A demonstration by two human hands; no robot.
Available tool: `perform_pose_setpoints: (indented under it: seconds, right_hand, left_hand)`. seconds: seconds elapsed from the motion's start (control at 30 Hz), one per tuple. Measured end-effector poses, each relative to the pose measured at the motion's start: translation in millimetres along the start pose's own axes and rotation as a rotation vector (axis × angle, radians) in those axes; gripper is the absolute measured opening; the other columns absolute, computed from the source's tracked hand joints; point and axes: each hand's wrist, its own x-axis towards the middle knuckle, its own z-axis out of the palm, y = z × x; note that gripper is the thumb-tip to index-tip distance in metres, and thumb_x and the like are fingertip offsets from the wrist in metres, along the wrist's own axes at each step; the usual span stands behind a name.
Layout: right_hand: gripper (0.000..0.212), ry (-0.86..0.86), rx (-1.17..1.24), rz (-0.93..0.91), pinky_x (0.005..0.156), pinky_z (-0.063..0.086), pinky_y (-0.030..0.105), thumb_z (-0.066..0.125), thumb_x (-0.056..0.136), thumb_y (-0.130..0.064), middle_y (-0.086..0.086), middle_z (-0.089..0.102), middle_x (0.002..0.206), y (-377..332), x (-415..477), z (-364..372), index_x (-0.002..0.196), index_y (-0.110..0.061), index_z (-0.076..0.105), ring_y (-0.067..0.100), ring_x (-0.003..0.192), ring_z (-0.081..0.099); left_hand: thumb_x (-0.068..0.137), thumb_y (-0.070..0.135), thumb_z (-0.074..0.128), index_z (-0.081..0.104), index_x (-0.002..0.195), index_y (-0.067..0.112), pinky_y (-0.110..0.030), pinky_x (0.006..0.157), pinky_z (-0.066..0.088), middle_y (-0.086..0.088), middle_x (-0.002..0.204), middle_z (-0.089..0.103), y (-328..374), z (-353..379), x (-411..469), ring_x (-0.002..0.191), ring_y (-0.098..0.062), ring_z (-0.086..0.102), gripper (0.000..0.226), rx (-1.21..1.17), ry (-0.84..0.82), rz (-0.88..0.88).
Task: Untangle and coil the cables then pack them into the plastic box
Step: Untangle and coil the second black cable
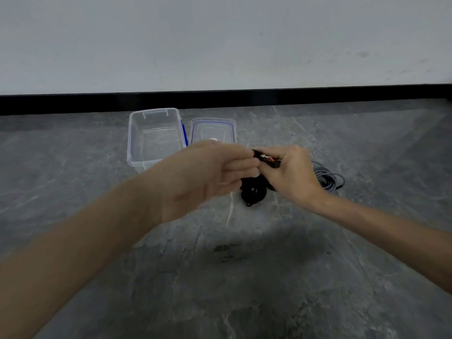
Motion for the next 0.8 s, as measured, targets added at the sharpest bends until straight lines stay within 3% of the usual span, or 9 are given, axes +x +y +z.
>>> perform_pose_setpoints:
  seconds: [0.13,0.23,0.3,0.37,0.43,0.53,0.63,0.73,0.8]
  right_hand:
    - [0.024,-0.039,0.088,0.105,0.065,0.054,0.038,0.066,0.084,-0.001,0.012,0.073,0.077,2.0,-2.5,-9.1,0.1,-0.015,0.077,0.024,0.071,0.069]
    - [0.023,-0.131,0.167,0.079,0.057,0.045,0.016,0.067,0.085,0.0,-0.003,0.072,0.071,-10.0,-4.7,-8.2,0.103,-0.012,0.076,-0.001,0.061,0.061]
    - [0.025,-0.157,0.211,0.072,0.061,0.048,0.016,0.069,0.085,-0.001,-0.007,0.073,0.075,-16.3,-4.8,-6.7,0.104,-0.014,0.075,0.002,0.065,0.065]
    - [0.026,-0.165,0.259,0.077,0.075,0.057,0.031,0.069,0.085,-0.002,0.001,0.075,0.081,-21.4,-4.0,-6.6,0.104,-0.019,0.075,0.016,0.077,0.071]
    - [0.029,-0.189,0.305,0.079,0.086,0.056,0.039,0.069,0.085,-0.003,0.004,0.076,0.087,-26.6,-2.2,-7.9,0.102,-0.027,0.074,0.022,0.087,0.071]
    - [0.03,-0.247,0.384,0.077,0.093,0.054,0.038,0.067,0.087,-0.005,-0.005,0.076,0.094,-34.0,-0.7,-10.0,0.1,-0.033,0.07,0.012,0.092,0.071]
    - [0.021,-0.247,0.378,0.066,0.092,0.054,0.041,0.061,0.093,-0.01,0.003,0.075,0.095,-37.1,-2.2,-6.0,0.104,-0.026,0.07,0.016,0.093,0.07]
    - [0.022,-0.269,0.356,0.076,0.081,0.054,0.054,0.052,0.098,-0.02,0.019,0.071,0.091,-36.8,-2.6,-5.3,0.109,-0.013,0.07,0.036,0.088,0.067]
    - [0.023,-0.313,0.439,0.116,0.081,0.057,0.046,0.047,0.1,-0.017,0.018,0.071,0.094,-37.9,-1.7,-6.9,0.109,-0.012,0.068,0.032,0.089,0.068]
  left_hand:
    - [0.091,0.033,0.063,0.069,0.107,0.02,-0.023,0.081,0.048,0.009,0.1,0.07,-8.0,-11.2,16.0,0.092,-0.006,0.064,0.021,0.393,0.308,0.265]
    - [0.09,0.042,0.062,0.057,0.13,0.02,-0.018,0.084,0.048,0.011,0.117,0.062,-23.1,-17.0,30.6,0.105,-0.002,0.06,0.046,0.622,0.195,0.254]
    - [0.092,0.032,0.062,0.06,0.126,0.016,-0.025,0.093,0.051,0.008,0.112,0.067,-30.5,-17.8,35.7,0.103,-0.005,0.064,0.037,0.663,0.126,0.289]
    - [0.094,0.023,0.06,0.067,0.112,0.018,-0.03,0.095,0.052,0.002,0.102,0.072,-31.7,-22.6,37.6,0.096,-0.009,0.068,0.02,0.599,0.154,0.331]
    - [0.097,0.022,0.056,0.069,0.108,0.017,-0.026,0.091,0.053,-0.002,0.099,0.074,-31.1,-28.1,37.9,0.092,-0.011,0.069,0.018,0.494,0.117,0.306]
    - [0.098,0.023,0.052,0.069,0.106,0.007,-0.026,0.087,0.053,-0.008,0.095,0.072,-34.4,-30.7,38.5,0.083,-0.011,0.068,0.024,0.372,0.135,0.302]
    - [0.097,0.021,0.054,0.07,0.096,0.009,-0.02,0.079,0.054,-0.003,0.083,0.071,-39.0,-27.0,39.4,0.071,-0.004,0.066,0.021,0.245,0.222,0.286]
    - [0.098,0.022,0.053,0.069,0.088,0.008,-0.028,0.086,0.054,0.0,0.076,0.071,-39.4,-26.3,40.1,0.073,-0.007,0.067,0.023,0.106,0.22,0.211]
    - [0.098,0.023,0.052,0.069,0.087,0.006,-0.035,0.093,0.052,-0.003,0.075,0.07,-39.3,-26.6,40.3,0.078,-0.012,0.067,0.026,0.027,0.177,0.159]
